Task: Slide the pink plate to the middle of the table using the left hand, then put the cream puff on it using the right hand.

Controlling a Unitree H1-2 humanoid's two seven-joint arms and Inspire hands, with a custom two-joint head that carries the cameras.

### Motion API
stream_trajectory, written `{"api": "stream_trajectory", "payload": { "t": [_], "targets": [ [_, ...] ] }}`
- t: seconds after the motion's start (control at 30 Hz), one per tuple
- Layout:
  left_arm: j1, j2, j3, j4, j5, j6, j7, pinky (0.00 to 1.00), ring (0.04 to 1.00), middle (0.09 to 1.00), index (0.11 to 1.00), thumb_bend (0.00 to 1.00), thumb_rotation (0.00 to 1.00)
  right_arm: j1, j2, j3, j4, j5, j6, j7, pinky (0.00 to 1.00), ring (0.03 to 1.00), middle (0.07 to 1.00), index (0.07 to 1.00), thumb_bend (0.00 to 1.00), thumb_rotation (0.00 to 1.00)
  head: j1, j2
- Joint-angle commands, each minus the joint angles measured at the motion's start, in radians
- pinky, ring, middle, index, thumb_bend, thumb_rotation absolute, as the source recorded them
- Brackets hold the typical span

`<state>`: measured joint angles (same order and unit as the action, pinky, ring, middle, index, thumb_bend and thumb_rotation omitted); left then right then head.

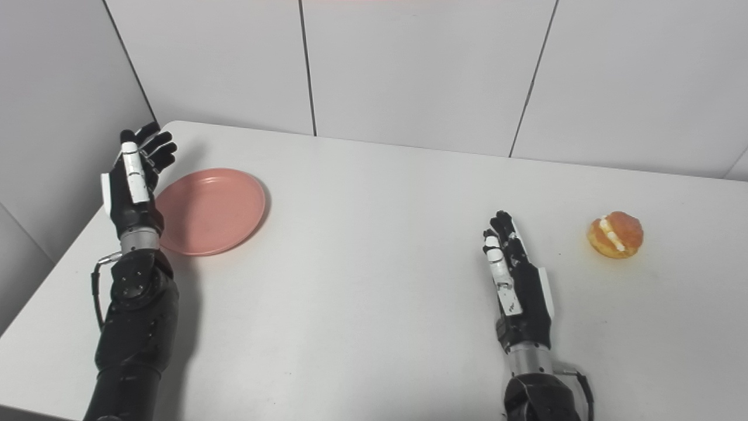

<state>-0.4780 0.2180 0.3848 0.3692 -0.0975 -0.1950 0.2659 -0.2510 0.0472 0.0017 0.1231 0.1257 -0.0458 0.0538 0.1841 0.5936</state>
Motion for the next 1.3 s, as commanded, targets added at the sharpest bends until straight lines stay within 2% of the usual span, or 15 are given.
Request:
{"api": "stream_trajectory", "payload": {
  "t": [0.0, 0.2, 0.3, 0.4, 0.5, 0.57, 0.63, 0.7, 0.8, 0.83, 0.9, 0.97, 1.07, 1.27],
  "targets": [
    [-0.045, 0.032, 0.008, -0.015, 0.014, -0.033, 0.025, 0.75, 0.679, 0.656, 0.636, 0.67, 1.0, 0.002, 0.002, -0.001, -0.005, 0.001, -0.027, 0.006, 0.95, 0.931, 0.939, 0.928, 0.62, 0.71, 0.0, -0.001],
    [-0.046, 0.078, 0.017, 0.009, 0.06, -0.049, 0.08, 0.67, 0.642, 0.642, 0.624, 0.7, 1.0, -0.001, -0.001, -0.002, 0.001, -0.001, -0.034, 0.005, 0.94, 0.926, 0.933, 0.922, 0.62, 0.71, 0.004, 0.0],
    [-0.046, 0.102, 0.012, 0.032, 0.089, -0.063, 0.101, 0.62, 0.617, 0.63, 0.662, 0.73, 1.0, -0.001, -0.003, -0.001, -0.003, -0.003, -0.03, 0.004, 0.94, 0.925, 0.93, 0.92, 0.63, 0.72, 0.005, 0.002],
    [-0.05, 0.118, 0.011, 0.072, 0.084, -0.074, 0.104, 0.6, 0.615, 0.628, 0.654, 0.73, 1.0, 0.0, -0.004, -0.001, -0.007, 0.0, -0.027, 0.007, 0.94, 0.926, 0.932, 0.922, 0.63, 0.71, 0.006, 0.0],
    [-0.054, 0.128, 0.009, 0.121, 0.063, -0.071, 0.091, 0.62, 0.607, 0.611, 0.642, 0.74, 1.0, -0.001, -0.006, 0.0, 0.0, -0.004, -0.037, 0.007, 0.94, 0.922, 0.928, 0.917, 0.64, 0.71, 0.006, 0.001],
    [-0.053, 0.139, 0.001, 0.142, 0.048, -0.046, 0.065, 0.69, 0.622, 0.625, 0.675, 0.75, 1.0, 0.0, -0.009, 0.002, 0.001, -0.006, -0.039, 0.011, 0.94, 0.925, 0.932, 0.922, 0.63, 0.72, 0.007, 0.002],
    [-0.049, 0.143, -0.004, 0.144, 0.039, -0.003, 0.047, 0.7, 0.644, 0.637, 0.658, 0.73, 1.0, 0.002, -0.009, 0.004, -0.004, -0.009, -0.036, 0.009, 0.94, 0.925, 0.933, 0.924, 0.63, 0.72, 0.005, 0.001],
    [-0.054, 0.141, 0.0, 0.162, 0.006, 0.0, 0.021, 0.7, 0.66, 0.646, 0.643, 0.71, 1.0, 0.003, -0.009, 0.005, -0.008, -0.012, -0.031, 0.006, 0.94, 0.922, 0.93, 0.921, 0.63, 0.72, 0.004, 0.002],
    [-0.049, 0.145, -0.013, 0.17, -0.01, 0.018, -0.017, 0.75, 0.687, 0.668, 0.654, 0.69, 1.0, 0.001, -0.01, 0.005, -0.007, -0.012, -0.031, 0.009, 0.94, 0.922, 0.931, 0.922, 0.63, 0.72, 0.005, 0.002],
    [-0.041, 0.142, -0.019, 0.145, -0.023, 0.054, -0.038, 0.76, 0.69, 0.67, 0.657, 0.69, 1.0, 0.0, -0.01, 0.005, -0.005, -0.011, -0.032, 0.011, 0.94, 0.922, 0.931, 0.922, 0.63, 0.72, 0.004, 0.002],
    [-0.027, 0.137, -0.031, 0.098, -0.041, 0.116, -0.069, 0.68, 0.686, 0.682, 0.672, 0.66, 1.0, -0.001, -0.01, 0.005, -0.005, -0.012, -0.032, 0.01, 0.94, 0.921, 0.93, 0.921, 0.63, 0.72, 0.004, 0.002],
    [-0.014, 0.135, -0.044, 0.061, -0.052, 0.171, -0.093, 0.66, 0.683, 0.682, 0.668, 0.65, 1.0, 0.0, -0.009, 0.005, -0.01, -0.013, -0.028, 0.008, 0.94, 0.921, 0.929, 0.92, 0.63, 0.72, 0.004, 0.002],
    [-0.001, 0.134, -0.056, 0.034, -0.072, 0.222, -0.132, 0.69, 0.705, 0.7, 0.693, 0.68, 1.0, 0.001, -0.007, 0.006, -0.013, -0.022, -0.028, 0.001, 0.93, 0.917, 0.924, 0.916, 0.63, 0.71, 0.004, 0.004],
    [0.014, 0.122, -0.078, -0.015, -0.084, 0.307, -0.168, 0.71, 0.738, 0.732, 0.718, 0.69, 1.0, 0.002, -0.011, 0.006, -0.014, -0.02, -0.025, 0.008, 0.94, 0.926, 0.929, 0.919, 0.63, 0.72, 0.003, 0.007]
  ]
}}
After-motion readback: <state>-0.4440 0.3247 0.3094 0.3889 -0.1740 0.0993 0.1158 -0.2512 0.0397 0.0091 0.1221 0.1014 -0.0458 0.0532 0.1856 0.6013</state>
